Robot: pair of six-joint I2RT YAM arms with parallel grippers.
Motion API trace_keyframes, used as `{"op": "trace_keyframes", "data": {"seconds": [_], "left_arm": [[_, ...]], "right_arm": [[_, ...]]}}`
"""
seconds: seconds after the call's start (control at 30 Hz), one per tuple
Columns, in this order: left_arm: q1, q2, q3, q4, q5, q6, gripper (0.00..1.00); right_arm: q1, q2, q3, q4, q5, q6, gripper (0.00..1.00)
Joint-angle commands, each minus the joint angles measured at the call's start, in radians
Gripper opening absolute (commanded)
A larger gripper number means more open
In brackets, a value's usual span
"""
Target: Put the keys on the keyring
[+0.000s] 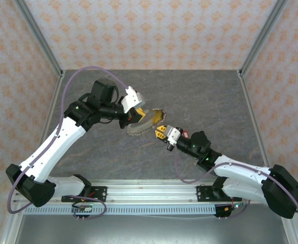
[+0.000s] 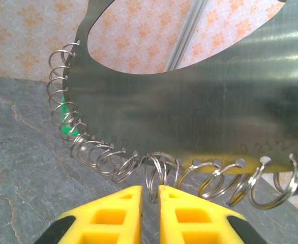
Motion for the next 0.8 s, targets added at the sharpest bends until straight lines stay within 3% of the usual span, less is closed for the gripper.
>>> {"op": "trace_keyframes", "data": {"seconds": [0.0,0.43,0.77], "left_arm": [[0.004,-0.017,0.039,0.007,0.031,-0.007,0.00],[0.003,-0.003,0.048,0.017,0.047,-0.032,0.00],[0.003,-0.005,0.049,0.001,0.043,-0.027,0.00]], "right_arm": [[0.005,0.030,0.037,0.076,-0.007,-0.007,0.15],[0.005,0.077,0.029,0.074,0.029,-0.028,0.15],[0.005,0.060,0.012,0.115,0.124,-0.032,0.20]]}}
